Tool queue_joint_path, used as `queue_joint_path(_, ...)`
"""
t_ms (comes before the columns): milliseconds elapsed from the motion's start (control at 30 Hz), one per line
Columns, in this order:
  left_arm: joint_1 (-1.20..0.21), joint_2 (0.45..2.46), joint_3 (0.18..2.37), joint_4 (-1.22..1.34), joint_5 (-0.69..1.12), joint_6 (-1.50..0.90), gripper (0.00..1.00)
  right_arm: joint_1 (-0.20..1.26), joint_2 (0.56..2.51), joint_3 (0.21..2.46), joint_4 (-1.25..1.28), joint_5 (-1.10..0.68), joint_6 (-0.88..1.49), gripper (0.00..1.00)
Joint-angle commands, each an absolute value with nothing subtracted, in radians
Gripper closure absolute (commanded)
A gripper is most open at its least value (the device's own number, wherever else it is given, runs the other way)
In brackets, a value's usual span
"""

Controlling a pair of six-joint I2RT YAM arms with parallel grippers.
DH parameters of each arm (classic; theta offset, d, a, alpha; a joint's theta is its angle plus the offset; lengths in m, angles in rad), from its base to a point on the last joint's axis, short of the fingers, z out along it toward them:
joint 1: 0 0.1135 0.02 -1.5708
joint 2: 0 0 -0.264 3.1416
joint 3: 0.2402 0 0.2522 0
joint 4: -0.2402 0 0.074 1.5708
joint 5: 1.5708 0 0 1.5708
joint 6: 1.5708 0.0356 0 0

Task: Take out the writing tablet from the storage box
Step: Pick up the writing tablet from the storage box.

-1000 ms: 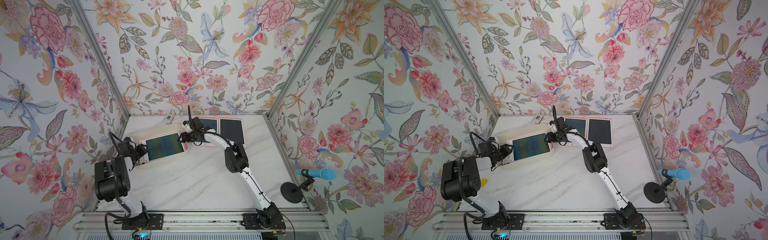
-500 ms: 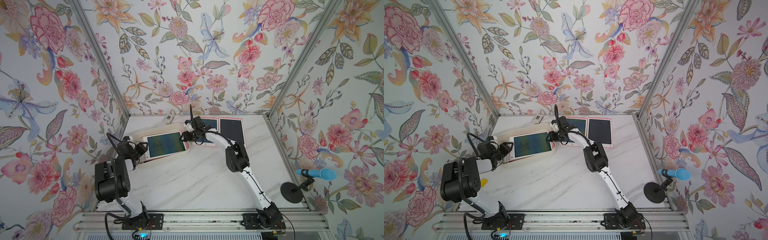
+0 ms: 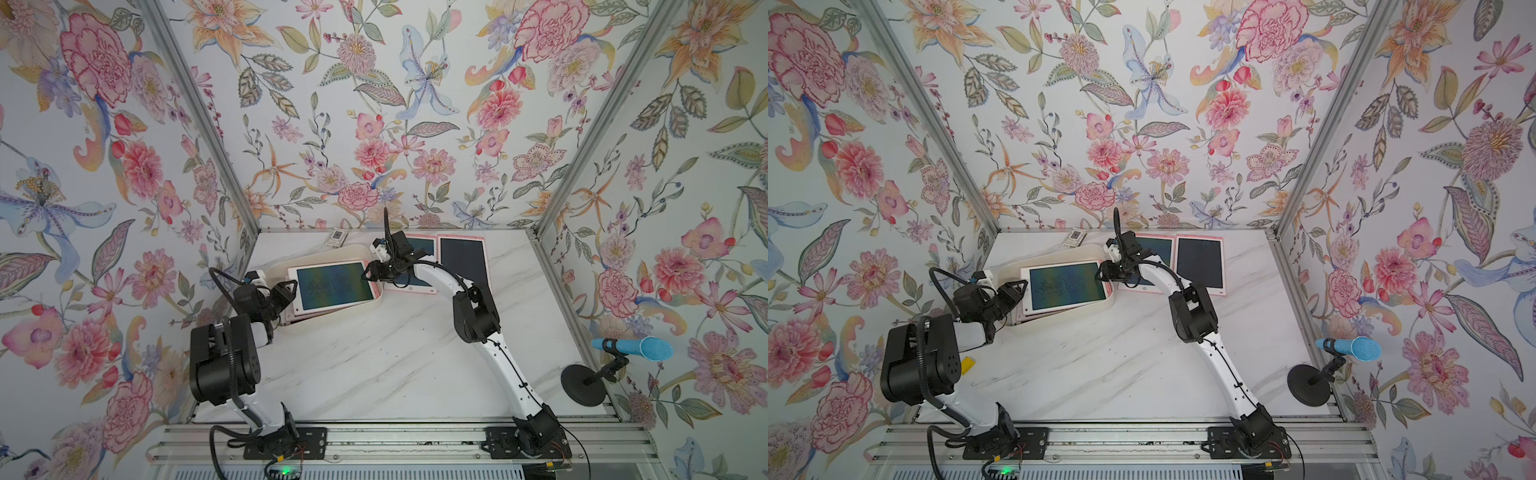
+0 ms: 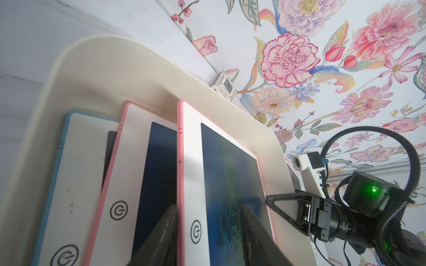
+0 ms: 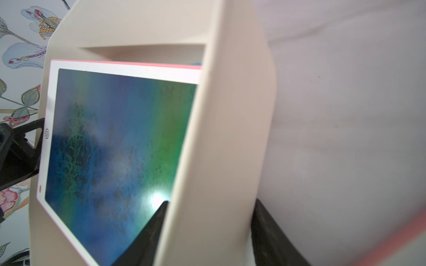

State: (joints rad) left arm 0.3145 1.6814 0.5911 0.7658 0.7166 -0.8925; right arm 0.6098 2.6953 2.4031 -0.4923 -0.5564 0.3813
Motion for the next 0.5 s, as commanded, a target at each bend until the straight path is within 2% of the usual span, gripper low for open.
queue_joint_path(0, 0.261, 1.69, 0.566, 0.792, 0.979, -0.943, 0.54, 0.685, 2.717, 2.412, -0.374, -0.741, 0.402, 0.45)
queue_joint_path(233, 0.262, 1.694, 0.571, 0.767, 0.977, -0.933, 0.55, 0.679, 2.698, 2.361, -0.287, -0.787, 0.44, 0.46)
queue_joint_path(467, 0.262, 1.737, 0.553, 0.872, 1.0, -0.995, 0.57, 0.682, 2.685, 2.337, -0.225, -0.854, 0.459, 0.46)
